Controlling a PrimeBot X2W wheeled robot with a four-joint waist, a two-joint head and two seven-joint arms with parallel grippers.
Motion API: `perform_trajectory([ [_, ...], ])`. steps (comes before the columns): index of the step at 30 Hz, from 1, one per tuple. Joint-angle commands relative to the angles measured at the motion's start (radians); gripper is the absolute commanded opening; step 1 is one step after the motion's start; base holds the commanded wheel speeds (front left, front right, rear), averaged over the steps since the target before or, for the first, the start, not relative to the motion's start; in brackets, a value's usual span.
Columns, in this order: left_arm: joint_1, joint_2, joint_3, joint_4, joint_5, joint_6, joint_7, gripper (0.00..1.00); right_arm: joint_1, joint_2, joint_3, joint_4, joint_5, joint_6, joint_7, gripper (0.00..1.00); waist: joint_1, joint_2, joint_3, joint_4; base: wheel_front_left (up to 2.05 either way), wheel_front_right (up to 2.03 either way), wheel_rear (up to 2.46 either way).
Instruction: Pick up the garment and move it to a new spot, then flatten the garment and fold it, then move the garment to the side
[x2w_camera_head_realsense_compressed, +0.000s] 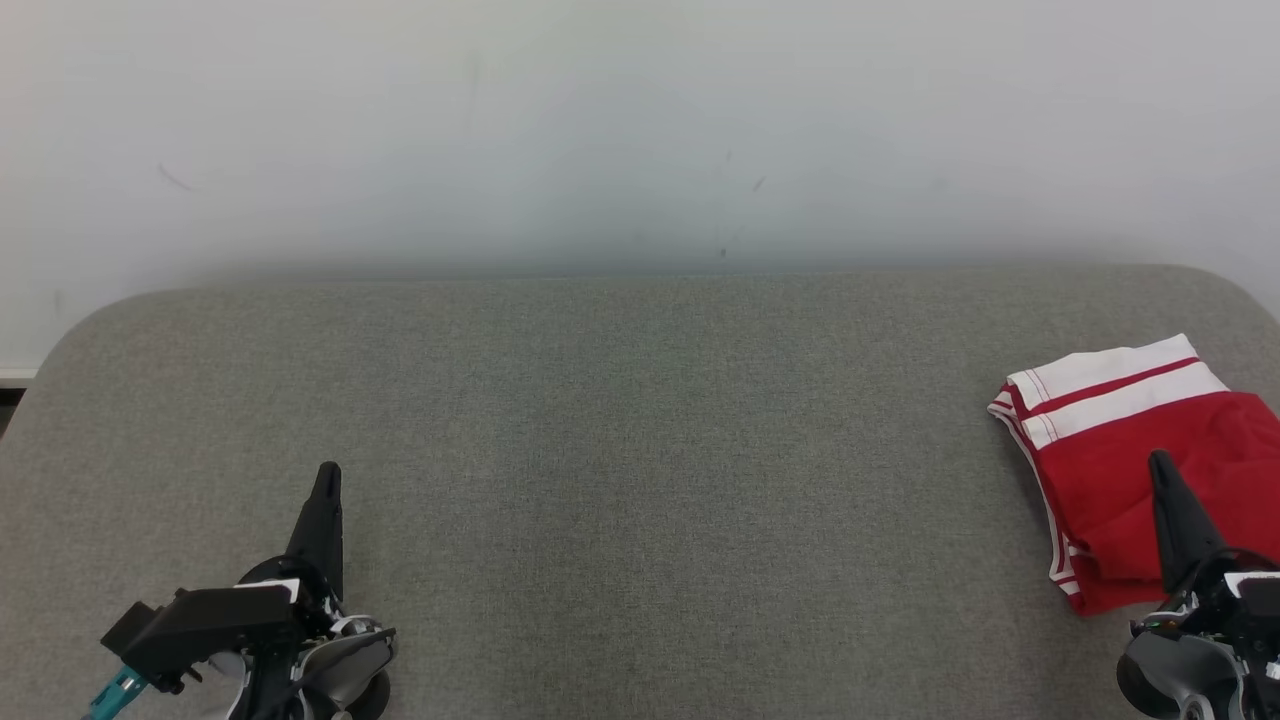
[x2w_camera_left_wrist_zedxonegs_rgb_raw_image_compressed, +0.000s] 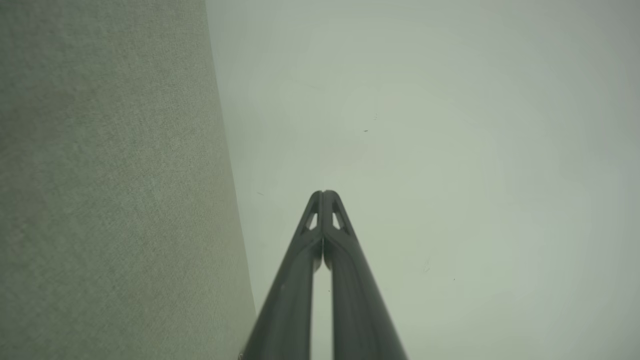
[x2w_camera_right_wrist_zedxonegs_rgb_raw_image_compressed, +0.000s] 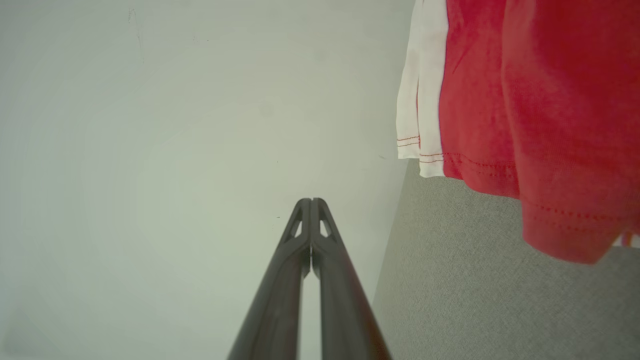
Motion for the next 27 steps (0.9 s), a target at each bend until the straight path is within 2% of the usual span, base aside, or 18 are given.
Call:
perform_trajectory([
  [1, -0.01, 0.003, 0.003, 0.001, -0.006, -0.002, 0.004, 0.0, -0.005, -0.007, -0.003, 0.0, 0.006, 0.0, -0.001, 0.0, 0.0, -0.0001, 0.0, 0.0, 0.0, 0.0, 0.0],
  [27, -0.01, 0.003, 0.003, 0.001, -0.006, -0.002, 0.004, 0.0, -0.005, -0.007, -0.003, 0.0, 0.006, 0.0, -0.001, 0.0, 0.0, -0.0001, 0.0, 0.0, 0.0, 0.0, 0.0],
])
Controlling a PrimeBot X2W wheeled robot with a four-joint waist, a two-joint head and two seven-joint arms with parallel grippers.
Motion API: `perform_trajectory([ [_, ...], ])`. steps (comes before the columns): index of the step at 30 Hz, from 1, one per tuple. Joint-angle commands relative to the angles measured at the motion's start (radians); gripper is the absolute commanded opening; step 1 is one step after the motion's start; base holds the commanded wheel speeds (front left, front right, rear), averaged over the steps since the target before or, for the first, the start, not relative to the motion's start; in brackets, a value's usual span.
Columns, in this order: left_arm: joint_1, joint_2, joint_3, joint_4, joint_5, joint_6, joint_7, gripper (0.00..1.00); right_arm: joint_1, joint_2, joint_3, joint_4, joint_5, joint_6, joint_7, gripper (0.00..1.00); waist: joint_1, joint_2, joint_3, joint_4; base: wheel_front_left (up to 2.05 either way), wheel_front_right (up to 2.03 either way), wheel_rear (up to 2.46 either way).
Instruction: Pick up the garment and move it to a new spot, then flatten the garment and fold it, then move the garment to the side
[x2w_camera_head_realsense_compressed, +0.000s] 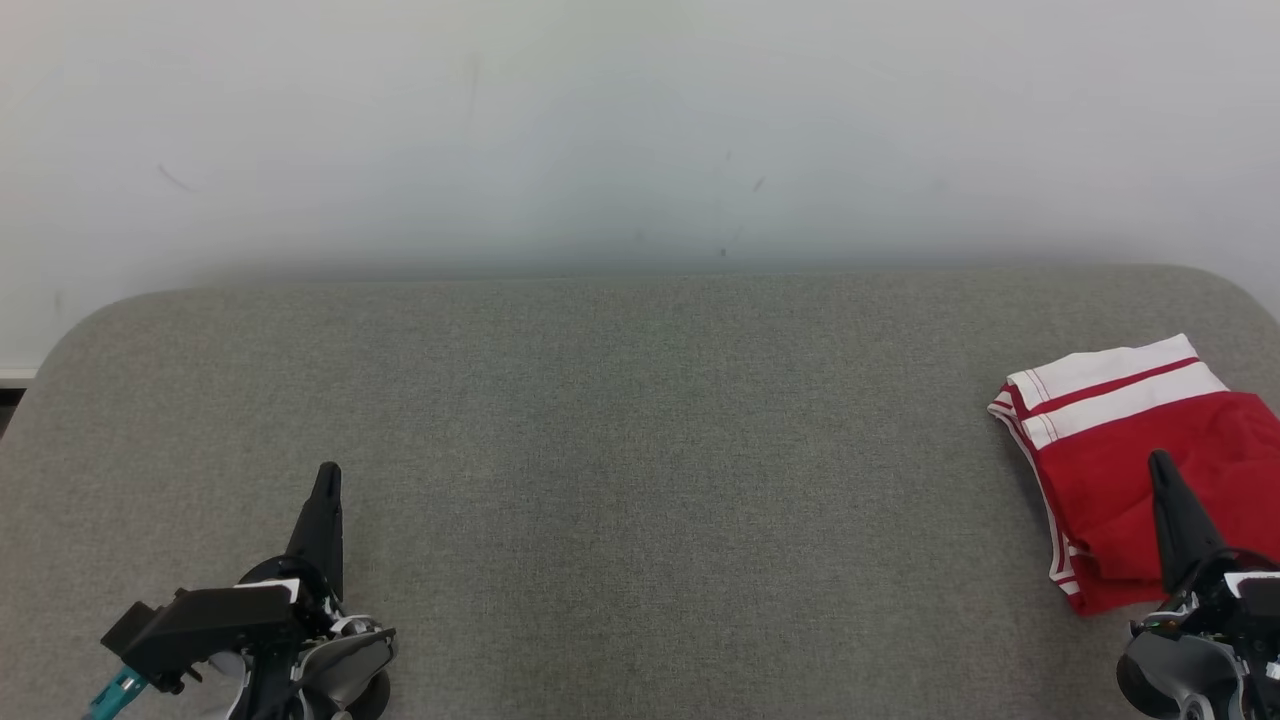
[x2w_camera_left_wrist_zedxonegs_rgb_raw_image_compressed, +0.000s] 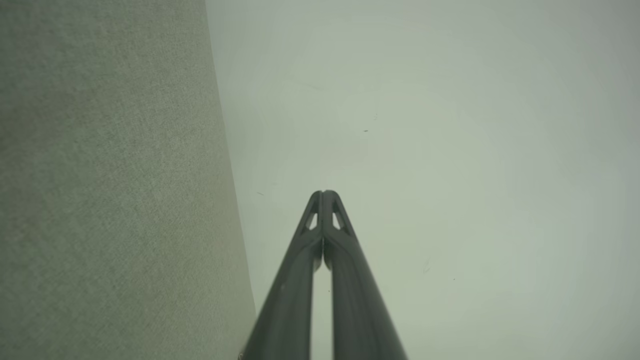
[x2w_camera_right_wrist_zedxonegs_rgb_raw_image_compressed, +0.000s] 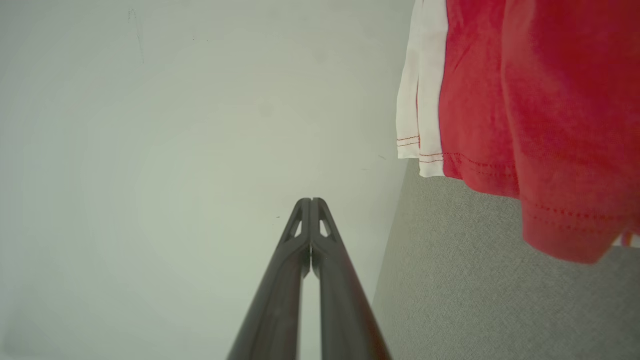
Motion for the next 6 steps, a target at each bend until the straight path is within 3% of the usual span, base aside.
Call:
perform_trajectory([
  [1, -0.01, 0.003, 0.003, 0.001, -0.006, -0.002, 0.004, 0.0, -0.005, -0.007, -0.003, 0.0, 0.006, 0.0, -0.001, 0.0, 0.0001, -0.0001, 0.0, 0.0, 0.0, 0.0, 0.0],
  [6, -0.01, 0.003, 0.003, 0.001, -0.006, -0.002, 0.004, 0.0, -0.005, -0.007, -0.003, 0.0, 0.006, 0.0, -0.001, 0.0, 0.0001, -0.0001, 0.0, 0.0, 0.0, 0.0, 0.0],
])
